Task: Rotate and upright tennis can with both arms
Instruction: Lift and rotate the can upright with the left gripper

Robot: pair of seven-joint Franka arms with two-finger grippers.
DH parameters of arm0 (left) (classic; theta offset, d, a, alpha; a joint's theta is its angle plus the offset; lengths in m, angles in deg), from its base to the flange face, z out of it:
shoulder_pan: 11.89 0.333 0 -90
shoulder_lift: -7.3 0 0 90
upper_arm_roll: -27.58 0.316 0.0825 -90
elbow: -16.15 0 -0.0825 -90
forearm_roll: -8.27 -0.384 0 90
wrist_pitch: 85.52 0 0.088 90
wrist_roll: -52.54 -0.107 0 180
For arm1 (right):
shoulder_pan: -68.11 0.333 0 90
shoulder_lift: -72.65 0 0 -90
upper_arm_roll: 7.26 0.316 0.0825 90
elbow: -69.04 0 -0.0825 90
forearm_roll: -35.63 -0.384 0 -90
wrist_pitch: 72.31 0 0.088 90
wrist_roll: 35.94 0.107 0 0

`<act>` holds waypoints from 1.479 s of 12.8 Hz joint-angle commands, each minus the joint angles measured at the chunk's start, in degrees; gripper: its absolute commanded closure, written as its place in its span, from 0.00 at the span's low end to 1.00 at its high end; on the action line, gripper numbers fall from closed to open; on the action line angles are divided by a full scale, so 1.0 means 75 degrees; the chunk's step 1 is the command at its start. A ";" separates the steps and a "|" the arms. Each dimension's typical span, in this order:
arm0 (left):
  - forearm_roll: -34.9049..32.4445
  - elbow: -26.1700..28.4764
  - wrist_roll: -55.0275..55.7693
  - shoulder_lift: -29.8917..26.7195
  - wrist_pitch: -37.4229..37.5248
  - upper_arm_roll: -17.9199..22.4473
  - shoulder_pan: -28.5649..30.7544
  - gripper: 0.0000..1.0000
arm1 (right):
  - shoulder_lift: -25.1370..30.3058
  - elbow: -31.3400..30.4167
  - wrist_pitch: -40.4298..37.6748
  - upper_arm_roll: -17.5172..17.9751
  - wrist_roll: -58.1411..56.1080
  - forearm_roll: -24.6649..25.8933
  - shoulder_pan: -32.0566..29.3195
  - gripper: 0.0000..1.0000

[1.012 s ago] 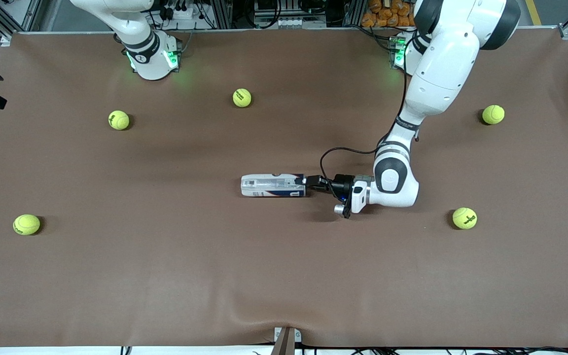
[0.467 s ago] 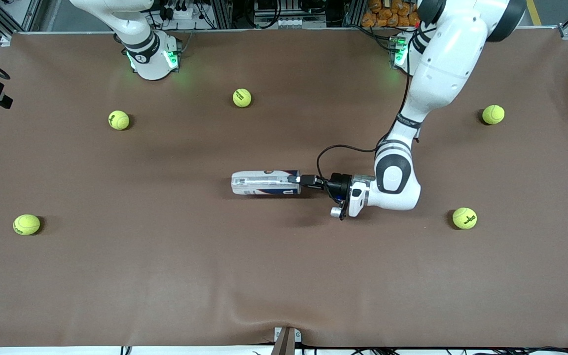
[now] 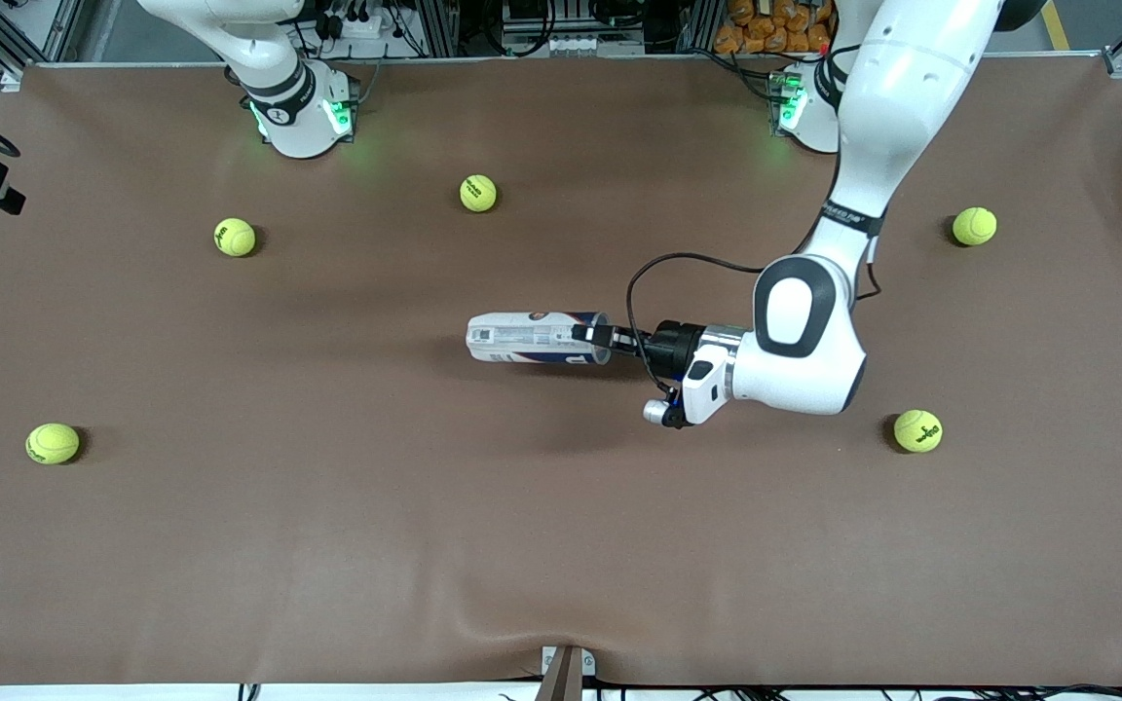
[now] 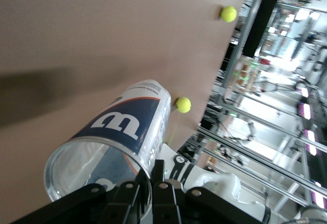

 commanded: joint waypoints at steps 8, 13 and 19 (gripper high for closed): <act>-0.5537 -0.2184 0.6278 -0.0022 -0.0129 0.0126 -0.1896 1.00 | 0.0003 0.0044 -0.0028 -0.0009 0.0120 0.0022 0.0030 0.00; -0.7137 -0.2220 0.8286 0.0142 -0.0258 0.0967 -0.3349 1.00 | 0.0003 0.0032 -0.0028 -0.0009 0.0120 0.0022 0.0042 0.00; -0.7477 -0.2208 0.9073 0.0446 0.0070 0.1697 -0.4278 1.00 | -0.0020 0.0032 -0.0028 -0.0009 0.0097 0.0022 0.0100 0.00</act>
